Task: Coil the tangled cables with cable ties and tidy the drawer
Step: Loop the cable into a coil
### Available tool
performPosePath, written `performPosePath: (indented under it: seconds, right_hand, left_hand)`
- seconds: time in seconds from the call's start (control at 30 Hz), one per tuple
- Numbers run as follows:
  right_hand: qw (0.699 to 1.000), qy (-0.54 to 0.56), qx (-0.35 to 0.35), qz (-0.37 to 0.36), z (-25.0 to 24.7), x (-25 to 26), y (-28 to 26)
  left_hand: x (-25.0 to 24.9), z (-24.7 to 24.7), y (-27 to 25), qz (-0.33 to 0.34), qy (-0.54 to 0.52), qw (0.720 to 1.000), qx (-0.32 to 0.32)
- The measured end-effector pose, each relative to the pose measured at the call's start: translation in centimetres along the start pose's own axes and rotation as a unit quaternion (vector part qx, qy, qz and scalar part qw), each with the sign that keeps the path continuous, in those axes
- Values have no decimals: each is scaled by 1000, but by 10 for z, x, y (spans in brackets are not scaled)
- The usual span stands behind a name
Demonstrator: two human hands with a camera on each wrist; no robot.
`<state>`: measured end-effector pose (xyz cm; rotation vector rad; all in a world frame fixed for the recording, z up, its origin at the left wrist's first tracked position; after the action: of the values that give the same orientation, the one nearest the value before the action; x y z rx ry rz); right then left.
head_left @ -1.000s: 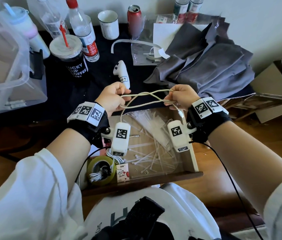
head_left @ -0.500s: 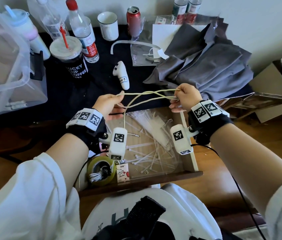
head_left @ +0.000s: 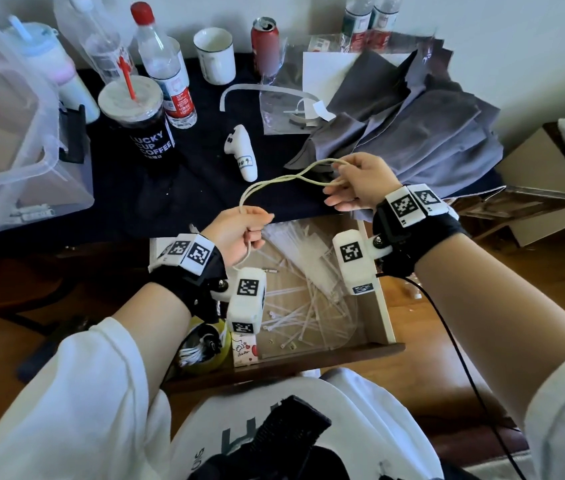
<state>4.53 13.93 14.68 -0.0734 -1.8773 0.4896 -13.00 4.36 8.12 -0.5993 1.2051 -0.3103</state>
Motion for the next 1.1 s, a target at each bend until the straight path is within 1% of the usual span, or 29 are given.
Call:
performPosePath:
  seconds: [0.1, 0.17, 0.27, 0.37, 0.43, 0.5, 0.53, 0.6, 0.67, 0.7, 0.77, 0.83, 0.9, 0.97, 1.0, 1.1]
  right_hand:
    - [999, 43, -3, -18, 2, 5, -4]
    - [997, 73, -7, -35, 0, 5, -5]
    - [995, 75, -12, -64, 1, 8, -8]
    - [996, 13, -14, -88, 6, 12, -10]
    - [995, 26, 12, -96, 14, 16, -13]
    - [987, 46, 47, -143, 25, 28, -19]
    - [983, 30, 71, -169, 31, 34, -23]
    - [973, -38, 109, -199, 45, 37, -26]
    - [970, -74, 142, -185, 59, 33, -30]
    - [968, -82, 146, -189, 64, 31, -30]
    - [968, -102, 114, -200, 64, 29, -27]
    - [975, -86, 57, -198, 52, 30, -22]
    - [986, 7, 11, -168, 33, 31, -16]
    - [985, 87, -13, -151, 17, 35, -13]
    - [983, 106, -20, -147, 11, 36, -11]
    - [981, 119, -41, -145, 1, 38, -10]
  left_hand:
    - [4, 6, -2, -29, -11, 999, 20]
    - [2, 4, -2, -28, -8, 999, 23]
    - [-9, 5, -5, 9, 29, 999, 25]
    - [-25, 4, -6, 50, 104, 993, -3]
    - [-32, 7, -6, 55, 149, 987, -1]
    - [-35, 16, -8, 54, 186, 981, 28]
    - [-36, 20, -9, 52, 199, 978, 42]
    - [-41, 31, -13, 50, 216, 973, 69]
    - [-48, 40, -17, 56, 200, 974, 93]
    - [-51, 43, -19, 61, 182, 976, 102]
    - [-58, 44, -20, 78, 152, 979, 111]
    - [-61, 40, -19, 91, 137, 981, 106]
    - [-58, 33, -19, 97, 124, 983, 99]
    - [-54, 26, -20, 104, 118, 983, 92]
    - [-51, 24, -21, 105, 116, 983, 92]
    - [-43, 26, -20, 100, 125, 982, 100]
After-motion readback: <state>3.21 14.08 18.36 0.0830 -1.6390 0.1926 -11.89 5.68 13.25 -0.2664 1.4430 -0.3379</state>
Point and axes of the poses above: each hand's wrist, its own y-axis towards the middle knuckle, its own z-axis out of the palm, x = y × z, the point moved 9 cm from there along y, towards the middle knuckle, and after that the axes turned 2 degrees about -x, right-handed, at the moved point
